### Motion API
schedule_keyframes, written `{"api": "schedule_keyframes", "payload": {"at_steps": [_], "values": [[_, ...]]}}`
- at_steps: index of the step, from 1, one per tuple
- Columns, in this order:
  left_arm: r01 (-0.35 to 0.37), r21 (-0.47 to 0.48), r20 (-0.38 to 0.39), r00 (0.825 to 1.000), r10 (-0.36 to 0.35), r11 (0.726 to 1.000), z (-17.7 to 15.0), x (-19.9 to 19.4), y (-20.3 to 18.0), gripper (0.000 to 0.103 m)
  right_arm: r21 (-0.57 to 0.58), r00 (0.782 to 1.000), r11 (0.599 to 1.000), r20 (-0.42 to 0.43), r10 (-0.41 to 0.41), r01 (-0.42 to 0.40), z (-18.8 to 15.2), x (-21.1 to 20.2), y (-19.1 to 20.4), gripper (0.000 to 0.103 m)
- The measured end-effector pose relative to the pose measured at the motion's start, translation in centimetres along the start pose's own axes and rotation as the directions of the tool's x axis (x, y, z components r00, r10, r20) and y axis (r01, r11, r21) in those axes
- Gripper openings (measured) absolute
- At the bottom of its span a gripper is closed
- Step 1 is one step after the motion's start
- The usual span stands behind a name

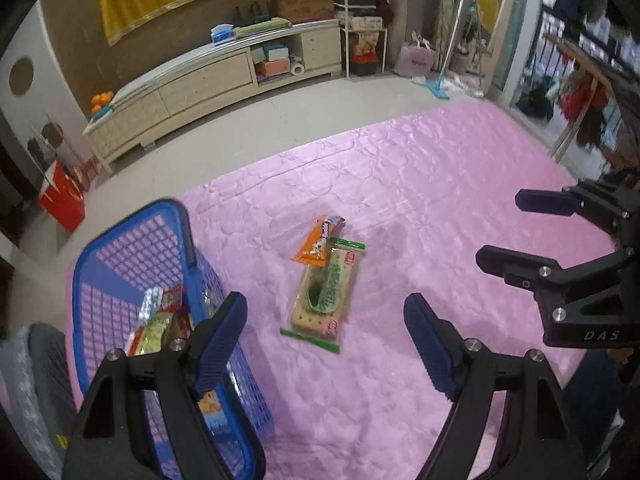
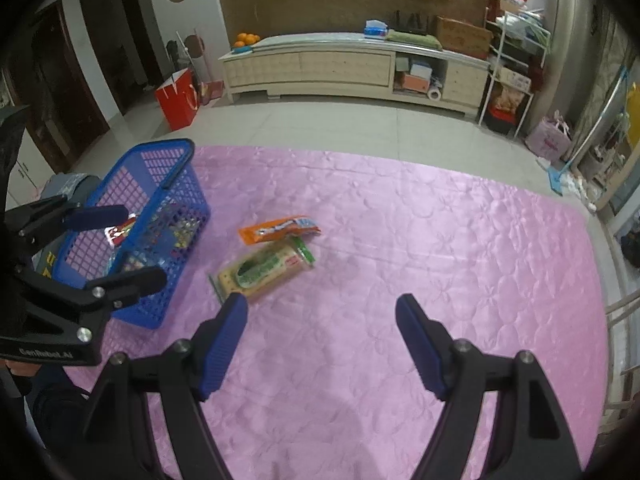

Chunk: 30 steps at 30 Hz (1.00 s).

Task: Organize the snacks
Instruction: 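Move both open tools from the basket over the orange bar and cracker pack, then grasp the orange wafer bar with the left tool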

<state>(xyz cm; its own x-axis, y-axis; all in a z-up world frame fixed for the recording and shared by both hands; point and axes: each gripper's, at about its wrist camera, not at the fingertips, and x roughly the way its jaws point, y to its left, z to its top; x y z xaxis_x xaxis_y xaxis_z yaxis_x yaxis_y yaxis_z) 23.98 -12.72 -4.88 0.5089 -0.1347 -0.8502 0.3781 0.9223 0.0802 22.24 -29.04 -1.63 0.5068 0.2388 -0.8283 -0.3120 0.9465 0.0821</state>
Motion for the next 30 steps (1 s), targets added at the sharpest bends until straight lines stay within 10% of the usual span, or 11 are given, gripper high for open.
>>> {"api": "schedule_keyframes", "payload": {"at_steps": [14,30], "values": [[-0.048,0.225,-0.172,0.981,0.089,0.973,3.5,8.2,-1.8,0.074,0.009,0.996,1.000,-0.087,0.002,-0.002,1.3,8.0,-3.1,0.080],[-0.022,0.246,-0.344,0.933,0.109,0.969,5.4,16.3,-1.6,0.051,0.104,0.992,0.993,-0.112,0.062,-0.050,1.6,10.9,-6.1,0.080]]}}
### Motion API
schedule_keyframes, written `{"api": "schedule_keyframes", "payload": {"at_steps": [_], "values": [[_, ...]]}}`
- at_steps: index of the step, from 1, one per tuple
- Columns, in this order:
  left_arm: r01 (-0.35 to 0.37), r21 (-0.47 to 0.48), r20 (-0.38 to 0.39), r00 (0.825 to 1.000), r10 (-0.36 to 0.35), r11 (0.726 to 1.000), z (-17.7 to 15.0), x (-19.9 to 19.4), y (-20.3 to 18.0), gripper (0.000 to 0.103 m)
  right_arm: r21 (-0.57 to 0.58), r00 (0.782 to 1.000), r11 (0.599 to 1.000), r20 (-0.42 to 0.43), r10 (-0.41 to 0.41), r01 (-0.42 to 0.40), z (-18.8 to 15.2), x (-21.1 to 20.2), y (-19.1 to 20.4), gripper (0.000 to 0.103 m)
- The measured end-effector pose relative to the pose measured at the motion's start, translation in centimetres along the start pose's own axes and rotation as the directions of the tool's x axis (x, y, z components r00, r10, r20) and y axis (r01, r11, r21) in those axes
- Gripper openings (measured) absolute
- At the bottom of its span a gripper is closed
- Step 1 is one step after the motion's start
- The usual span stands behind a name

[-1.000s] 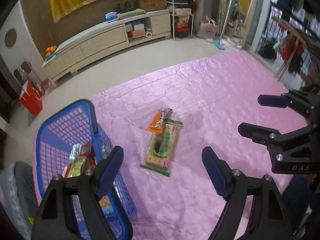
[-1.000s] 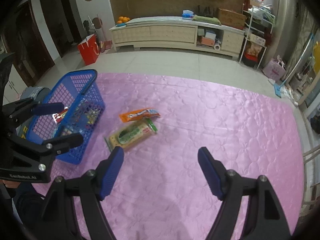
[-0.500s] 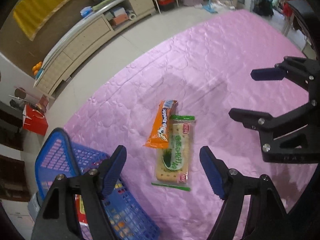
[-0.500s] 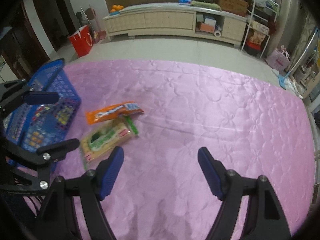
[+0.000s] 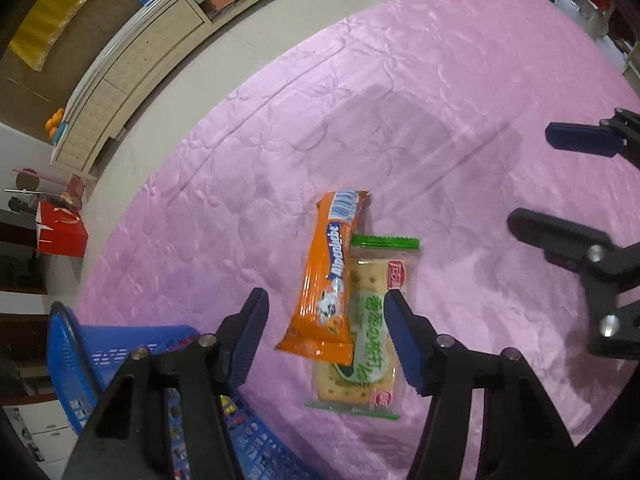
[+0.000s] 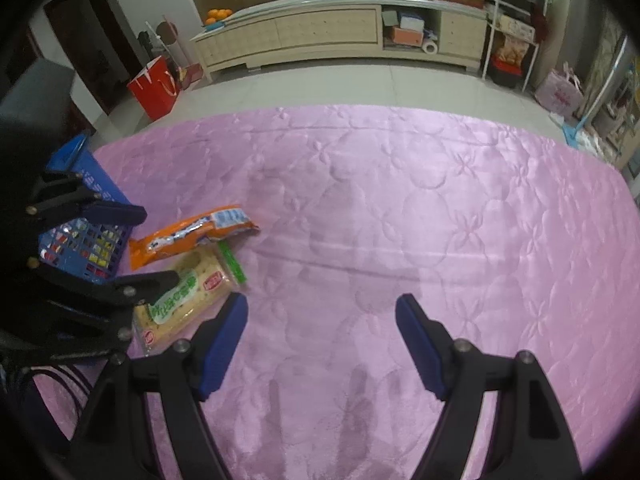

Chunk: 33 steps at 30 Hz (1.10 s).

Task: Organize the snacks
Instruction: 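Grasp the orange wafer bar with the left tool, then carry the orange bar into the basket and open the left tool while the right tool approaches the cracker pack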

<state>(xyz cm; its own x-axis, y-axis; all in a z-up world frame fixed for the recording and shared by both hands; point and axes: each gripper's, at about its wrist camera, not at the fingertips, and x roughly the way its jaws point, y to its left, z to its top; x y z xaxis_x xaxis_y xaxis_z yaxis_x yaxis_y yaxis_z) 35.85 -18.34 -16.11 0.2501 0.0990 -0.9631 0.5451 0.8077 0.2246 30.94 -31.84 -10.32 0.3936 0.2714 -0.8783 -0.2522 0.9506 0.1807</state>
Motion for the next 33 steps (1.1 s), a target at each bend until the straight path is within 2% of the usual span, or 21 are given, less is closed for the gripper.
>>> {"api": "schedule_keyframes", "payload": {"at_steps": [1,3,5,10,14,19,25,33], "values": [[0.015,-0.006,-0.007,1.000,-0.015,1.000,0.0,0.2,0.0,0.046,0.003,1.000,1.000,-0.001,0.001,-0.001,0.0,0.0,-0.1,0.080],[0.044,-0.021,-0.024,0.999,-0.044,0.999,-0.1,0.8,-0.1,0.028,0.007,1.000,1.000,-0.003,-0.007,0.007,0.0,0.1,-0.4,0.080],[0.046,-0.032,-0.021,0.999,-0.046,0.998,-0.2,1.1,0.0,0.025,0.012,1.000,1.000,-0.004,-0.010,0.010,0.0,0.1,-0.5,0.080],[0.070,-0.070,0.038,0.997,-0.067,0.995,-1.1,-0.2,-0.1,0.022,0.010,1.000,1.000,-0.005,-0.003,0.003,-0.2,-0.1,-0.2,0.080],[0.080,-0.087,0.117,0.991,-0.070,0.993,-2.4,-3.4,-0.2,0.022,0.041,0.999,0.999,-0.018,0.029,-0.028,-0.2,-0.5,0.5,0.080],[0.111,-0.125,0.218,0.973,-0.082,0.986,-4.1,-7.8,0.5,0.022,0.044,0.998,0.997,-0.008,0.061,-0.061,0.2,-2.1,2.7,0.080],[0.115,-0.187,0.290,0.955,-0.058,0.976,-6.7,-11.7,1.7,0.022,0.035,1.000,0.999,0.014,0.028,-0.028,1.1,-4.8,5.3,0.080],[0.135,-0.324,0.390,0.921,0.002,0.936,-12.4,-15.4,7.1,0.022,0.026,1.000,0.999,-0.002,-0.022,0.022,1.5,-6.3,9.2,0.080]]}}
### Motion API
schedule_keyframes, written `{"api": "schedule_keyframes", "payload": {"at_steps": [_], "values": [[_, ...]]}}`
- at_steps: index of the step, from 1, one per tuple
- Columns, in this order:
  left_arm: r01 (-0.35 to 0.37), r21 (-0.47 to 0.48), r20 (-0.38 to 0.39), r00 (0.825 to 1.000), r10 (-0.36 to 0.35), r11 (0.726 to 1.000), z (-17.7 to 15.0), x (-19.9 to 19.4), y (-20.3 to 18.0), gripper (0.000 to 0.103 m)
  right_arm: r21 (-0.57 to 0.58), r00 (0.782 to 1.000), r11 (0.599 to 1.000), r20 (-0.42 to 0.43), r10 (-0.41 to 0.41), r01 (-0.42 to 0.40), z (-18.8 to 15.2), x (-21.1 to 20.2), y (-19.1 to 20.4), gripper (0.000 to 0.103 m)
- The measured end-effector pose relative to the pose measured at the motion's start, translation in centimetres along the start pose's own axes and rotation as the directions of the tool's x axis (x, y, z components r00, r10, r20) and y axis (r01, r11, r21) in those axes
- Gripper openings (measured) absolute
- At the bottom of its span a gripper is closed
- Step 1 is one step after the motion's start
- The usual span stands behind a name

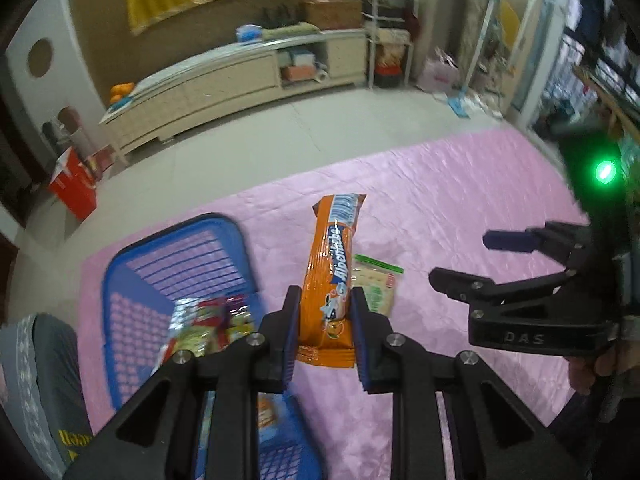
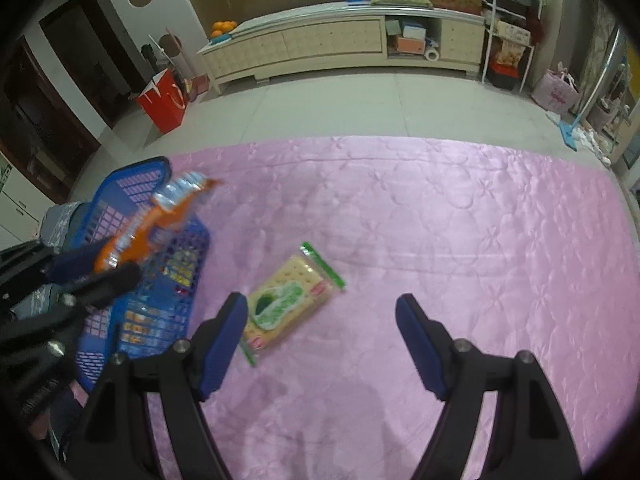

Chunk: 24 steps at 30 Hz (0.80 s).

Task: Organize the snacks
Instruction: 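Carry the orange bar into the basket and open the left tool while the right tool approaches the cracker pack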

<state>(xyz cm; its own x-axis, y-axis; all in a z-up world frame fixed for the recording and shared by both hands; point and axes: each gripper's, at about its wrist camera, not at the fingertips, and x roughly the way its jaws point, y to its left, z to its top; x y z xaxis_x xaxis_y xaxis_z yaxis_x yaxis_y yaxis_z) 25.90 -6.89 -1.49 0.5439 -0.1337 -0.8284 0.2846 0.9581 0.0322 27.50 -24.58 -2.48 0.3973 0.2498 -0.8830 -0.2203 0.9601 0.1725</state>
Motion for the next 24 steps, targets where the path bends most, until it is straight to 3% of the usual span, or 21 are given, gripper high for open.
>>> {"api": "schedule_keyframes", "payload": {"at_steps": [8,12,19,24], "values": [[-0.033,-0.130,0.056,0.998,0.040,0.991,-2.6,-2.6,6.4,0.022,0.043,0.997,0.997,-0.047,-0.055,0.057,0.2,2.1,2.0,0.080],[-0.066,-0.172,0.036,0.997,0.073,0.983,-3.7,-2.0,8.2,0.022,0.094,0.994,0.993,-0.087,-0.061,0.069,0.3,4.1,2.7,0.080],[-0.056,-0.216,-0.006,0.998,0.056,0.975,-5.0,0.3,10.7,0.022,0.204,0.984,0.974,-0.162,-0.068,0.101,0.3,7.7,2.9,0.080],[-0.045,-0.207,-0.041,0.998,0.037,0.977,-5.4,2.1,11.2,0.022,0.319,0.976,0.938,-0.205,-0.070,0.134,0.3,10.3,1.8,0.080]]}}
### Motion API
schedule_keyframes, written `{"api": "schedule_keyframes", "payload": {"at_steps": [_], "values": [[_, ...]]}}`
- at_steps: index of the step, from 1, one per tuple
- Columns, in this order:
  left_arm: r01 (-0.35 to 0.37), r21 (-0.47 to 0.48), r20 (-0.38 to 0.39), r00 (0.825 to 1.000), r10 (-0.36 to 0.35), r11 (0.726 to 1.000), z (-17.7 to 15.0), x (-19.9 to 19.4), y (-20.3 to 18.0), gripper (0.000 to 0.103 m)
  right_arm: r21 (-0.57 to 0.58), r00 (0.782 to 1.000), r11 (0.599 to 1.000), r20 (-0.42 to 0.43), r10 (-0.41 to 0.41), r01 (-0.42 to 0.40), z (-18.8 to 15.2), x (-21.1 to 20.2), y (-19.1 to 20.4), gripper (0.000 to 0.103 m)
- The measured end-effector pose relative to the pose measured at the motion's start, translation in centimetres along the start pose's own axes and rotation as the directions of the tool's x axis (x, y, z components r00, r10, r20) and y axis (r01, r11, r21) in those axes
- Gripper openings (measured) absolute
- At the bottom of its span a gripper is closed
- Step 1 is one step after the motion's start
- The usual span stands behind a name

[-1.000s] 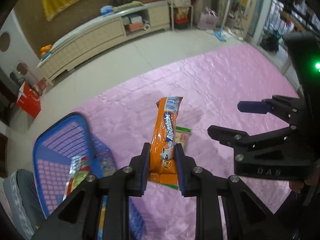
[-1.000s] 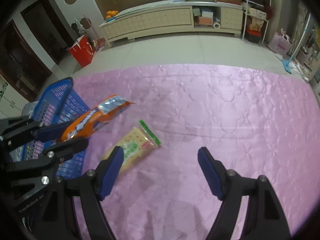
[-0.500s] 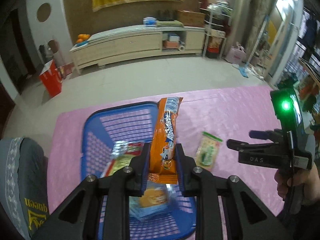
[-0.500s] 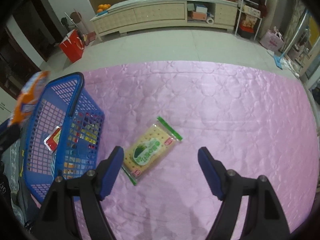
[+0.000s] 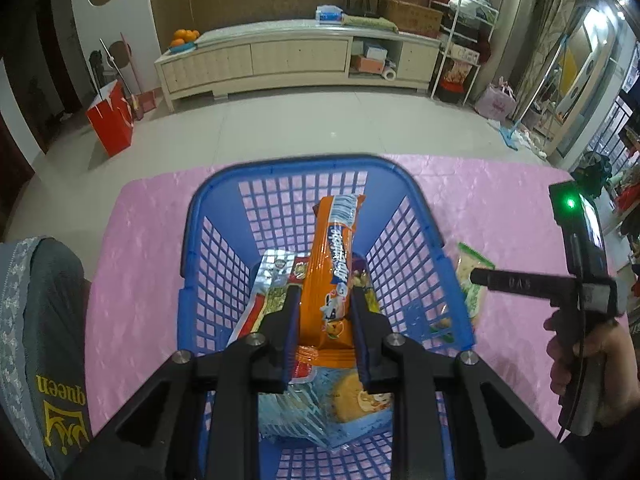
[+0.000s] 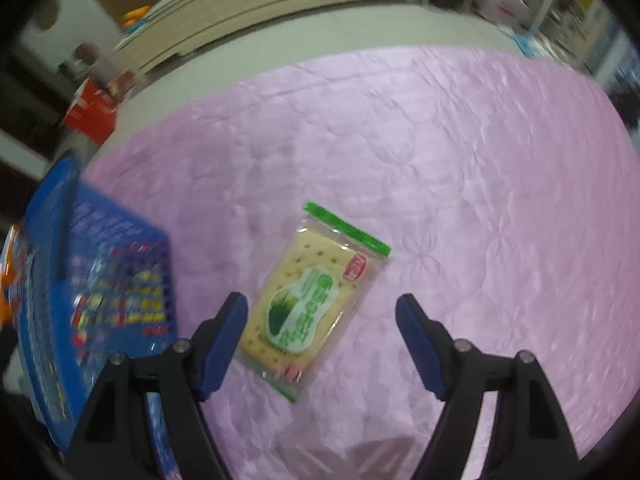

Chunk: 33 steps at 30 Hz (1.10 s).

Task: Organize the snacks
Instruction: 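Carry the orange bar into the basket and open the left tool while the right tool approaches the cracker pack, then grasp the green-labelled cracker pack with the right tool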

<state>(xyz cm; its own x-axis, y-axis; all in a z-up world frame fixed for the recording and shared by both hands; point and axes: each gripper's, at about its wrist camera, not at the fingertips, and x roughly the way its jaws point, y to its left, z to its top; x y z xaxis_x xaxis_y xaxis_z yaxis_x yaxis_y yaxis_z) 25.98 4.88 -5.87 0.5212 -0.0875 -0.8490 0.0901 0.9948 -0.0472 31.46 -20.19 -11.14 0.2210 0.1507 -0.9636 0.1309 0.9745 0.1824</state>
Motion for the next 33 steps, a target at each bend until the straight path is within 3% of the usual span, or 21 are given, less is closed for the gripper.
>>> {"api": "schedule_keyframes", "payload": {"at_steps": [9,11,18,24,25,27,30,33], "values": [[0.017,0.015,-0.076,0.997,-0.016,1.000,0.0,2.6,0.8,0.022,0.022,0.998,1.000,-0.056,-0.013,0.014,0.2,3.3,1.8,0.080],[0.050,-0.003,-0.089,0.995,-0.050,0.999,0.0,2.9,0.9,0.022,-0.007,0.998,0.999,-0.042,-0.052,0.052,0.0,3.5,2.4,0.080],[0.023,0.011,-0.082,0.996,-0.022,1.000,-0.2,3.1,1.1,0.022,-0.122,0.988,0.981,-0.010,-0.153,0.151,-1.1,4.1,4.2,0.078],[0.030,0.004,-0.089,0.996,-0.030,1.000,-0.3,2.9,1.3,0.023,-0.221,0.989,0.964,0.047,-0.140,0.147,-2.7,3.6,4.9,0.070],[0.025,0.003,-0.089,0.996,-0.025,1.000,-0.4,2.7,1.4,0.024,-0.231,0.990,0.963,0.047,-0.135,0.142,-2.9,3.5,4.8,0.070],[0.030,0.003,-0.083,0.996,-0.029,1.000,-0.5,2.4,1.4,0.041,-0.254,0.992,0.959,0.064,-0.112,0.125,-3.3,2.9,4.4,0.069],[0.029,0.009,-0.058,0.998,-0.029,1.000,-0.8,1.5,1.5,0.044,-0.287,0.985,0.947,0.131,-0.111,0.145,-4.4,1.8,4.1,0.069],[0.007,0.004,-0.035,0.999,-0.007,1.000,-1.0,0.6,1.3,0.046,-0.289,0.989,0.952,0.132,-0.063,0.099,-5.2,0.4,3.5,0.069]]}}
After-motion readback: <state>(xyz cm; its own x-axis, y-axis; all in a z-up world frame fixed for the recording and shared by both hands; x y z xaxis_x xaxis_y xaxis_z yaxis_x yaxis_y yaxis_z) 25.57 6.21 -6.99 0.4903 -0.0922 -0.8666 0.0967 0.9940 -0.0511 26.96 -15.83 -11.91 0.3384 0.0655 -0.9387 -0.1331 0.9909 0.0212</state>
